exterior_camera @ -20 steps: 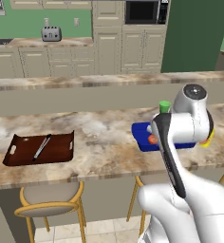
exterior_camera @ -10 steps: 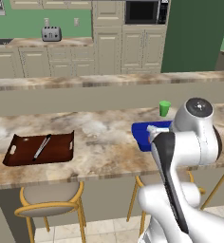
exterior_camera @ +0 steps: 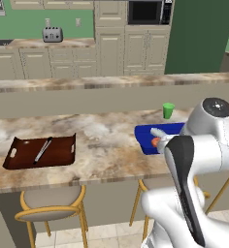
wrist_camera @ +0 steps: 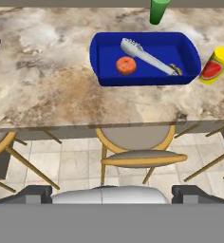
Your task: Gather the squash and mushroom from the fridge and place them on a tray on the dining counter. Then gather the chicken drumstick and fish from the fridge and place them on the other tray.
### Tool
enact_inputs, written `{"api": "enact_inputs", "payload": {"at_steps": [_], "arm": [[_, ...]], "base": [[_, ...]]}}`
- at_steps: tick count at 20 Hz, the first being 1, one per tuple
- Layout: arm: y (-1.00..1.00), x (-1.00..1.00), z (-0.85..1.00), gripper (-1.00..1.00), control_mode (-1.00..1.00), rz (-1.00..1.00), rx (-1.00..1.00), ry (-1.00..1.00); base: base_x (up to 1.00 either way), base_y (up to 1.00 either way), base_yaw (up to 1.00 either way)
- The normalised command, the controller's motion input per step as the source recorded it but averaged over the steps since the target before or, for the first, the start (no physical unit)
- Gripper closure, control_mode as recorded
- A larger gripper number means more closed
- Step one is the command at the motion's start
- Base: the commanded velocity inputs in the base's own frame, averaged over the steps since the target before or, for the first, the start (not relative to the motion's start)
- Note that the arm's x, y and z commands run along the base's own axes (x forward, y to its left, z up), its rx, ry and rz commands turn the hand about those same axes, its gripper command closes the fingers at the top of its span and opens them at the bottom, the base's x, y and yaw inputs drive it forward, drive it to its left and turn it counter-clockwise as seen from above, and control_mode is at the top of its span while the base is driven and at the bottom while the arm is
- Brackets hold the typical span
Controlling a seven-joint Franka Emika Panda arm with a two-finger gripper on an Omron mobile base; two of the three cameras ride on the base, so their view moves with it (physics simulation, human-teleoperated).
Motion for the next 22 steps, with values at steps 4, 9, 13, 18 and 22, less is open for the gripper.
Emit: {"api": "enact_inputs", "payload": {"at_steps": [4,9,13,18,22], "arm": [[0.0,-0.02,0.0,-1.0,-1.0,0.0,0.0,-0.02],[0.02,-0.11,0.0,-1.0,1.0,0.0,0.0,-0.03],[0.0,0.0,0.0,-1.0,1.0,0.0,0.0,0.0],[0.0,0.0,0.0,-1.0,1.0,0.0,0.0,0.0],[0.0,0.0,0.0,-1.0,1.0,0.0,0.0,0.0]], "base": [[0.0,0.0,0.0],[-0.27,0.33,0.0],[-0.24,0.97,0.0],[-0.19,1.0,0.0],[-0.35,1.0,0.03]]}}
